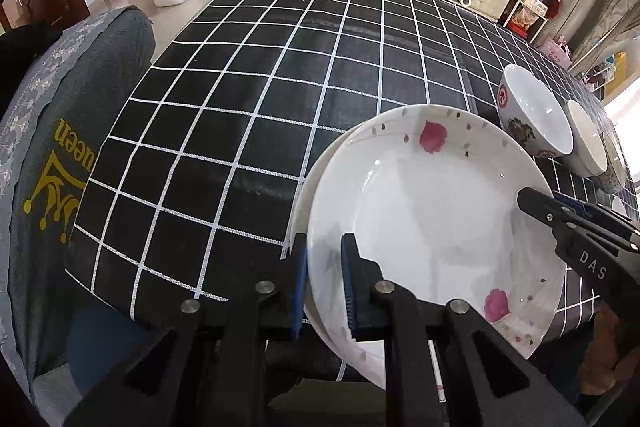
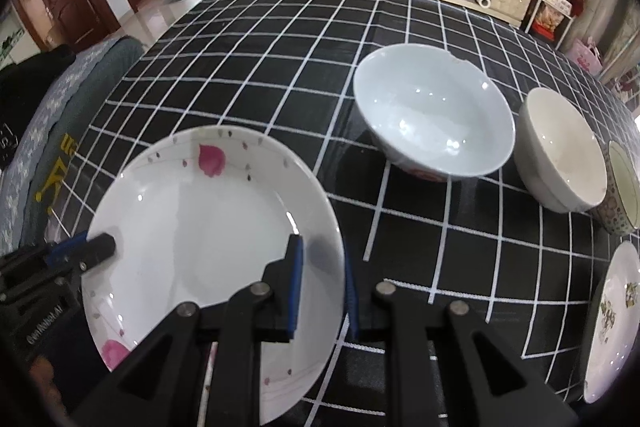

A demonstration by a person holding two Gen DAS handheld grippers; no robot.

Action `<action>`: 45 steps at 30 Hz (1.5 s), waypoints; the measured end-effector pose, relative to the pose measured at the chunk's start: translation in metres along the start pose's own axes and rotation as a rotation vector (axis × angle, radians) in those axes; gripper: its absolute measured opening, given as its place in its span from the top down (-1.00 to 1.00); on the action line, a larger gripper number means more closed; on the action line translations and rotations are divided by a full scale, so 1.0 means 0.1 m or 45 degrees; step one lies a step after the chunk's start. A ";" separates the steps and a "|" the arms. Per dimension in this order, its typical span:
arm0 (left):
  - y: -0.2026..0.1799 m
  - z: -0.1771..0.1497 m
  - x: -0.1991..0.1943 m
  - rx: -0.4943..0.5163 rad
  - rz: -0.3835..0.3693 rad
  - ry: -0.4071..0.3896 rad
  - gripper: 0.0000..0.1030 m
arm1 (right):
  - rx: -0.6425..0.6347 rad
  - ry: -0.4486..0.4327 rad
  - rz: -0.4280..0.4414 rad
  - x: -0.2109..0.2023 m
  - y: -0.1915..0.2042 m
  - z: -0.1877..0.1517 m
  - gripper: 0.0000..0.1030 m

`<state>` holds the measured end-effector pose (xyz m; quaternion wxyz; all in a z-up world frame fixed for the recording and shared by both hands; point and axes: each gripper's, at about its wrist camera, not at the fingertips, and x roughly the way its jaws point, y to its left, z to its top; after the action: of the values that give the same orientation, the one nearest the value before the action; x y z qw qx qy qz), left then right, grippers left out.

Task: Organize plates and bowls

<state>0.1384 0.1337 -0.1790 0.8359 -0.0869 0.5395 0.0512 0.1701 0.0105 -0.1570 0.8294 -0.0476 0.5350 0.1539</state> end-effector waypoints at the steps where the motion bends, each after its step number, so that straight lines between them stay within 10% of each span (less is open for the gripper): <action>1: 0.00 0.00 -0.01 -0.003 0.002 -0.001 0.72 | -0.002 -0.001 0.008 0.00 0.01 -0.01 0.55; 8: -0.06 -0.03 -0.14 0.071 0.067 -0.072 0.40 | 0.006 -0.008 0.039 -0.06 0.01 -0.02 0.55; 21: -0.30 -0.07 -0.41 0.116 0.002 -0.129 0.40 | 0.077 -0.143 0.065 -0.64 -0.19 -0.14 0.55; 45: -1.82 -0.29 -1.15 0.376 -0.202 -0.296 0.36 | 0.307 -0.328 -0.091 -1.62 -1.47 -0.73 0.33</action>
<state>0.0978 -0.0499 -0.0697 0.8975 0.0011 0.4327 -0.0847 0.0896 -0.1804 -0.0542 0.8957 0.0535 0.4369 0.0638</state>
